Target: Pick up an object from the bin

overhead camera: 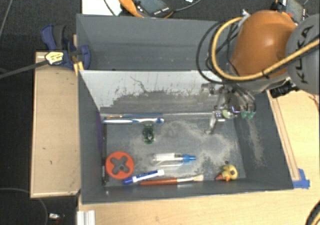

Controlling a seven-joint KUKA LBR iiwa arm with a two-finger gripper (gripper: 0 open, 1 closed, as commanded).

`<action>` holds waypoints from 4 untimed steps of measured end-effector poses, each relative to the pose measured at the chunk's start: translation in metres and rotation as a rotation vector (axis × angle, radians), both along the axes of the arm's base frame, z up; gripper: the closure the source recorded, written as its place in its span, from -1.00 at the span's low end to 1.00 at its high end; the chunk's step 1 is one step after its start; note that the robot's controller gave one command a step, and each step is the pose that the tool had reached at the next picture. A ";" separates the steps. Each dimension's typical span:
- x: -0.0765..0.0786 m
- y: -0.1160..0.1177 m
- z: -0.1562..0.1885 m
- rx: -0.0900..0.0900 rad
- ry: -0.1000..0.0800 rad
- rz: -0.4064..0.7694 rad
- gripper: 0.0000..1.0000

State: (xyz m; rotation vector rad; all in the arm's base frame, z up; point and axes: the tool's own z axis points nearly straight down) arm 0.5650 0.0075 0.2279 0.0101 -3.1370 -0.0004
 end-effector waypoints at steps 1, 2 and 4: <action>0.001 0.000 0.004 0.000 -0.008 0.000 -1.00; -0.065 0.053 -0.129 0.001 -0.010 0.185 -1.00; -0.084 0.055 -0.128 0.002 -0.004 0.159 -1.00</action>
Offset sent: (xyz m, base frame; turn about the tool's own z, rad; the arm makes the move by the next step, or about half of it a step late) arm -0.0800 0.0636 -0.1579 -0.2283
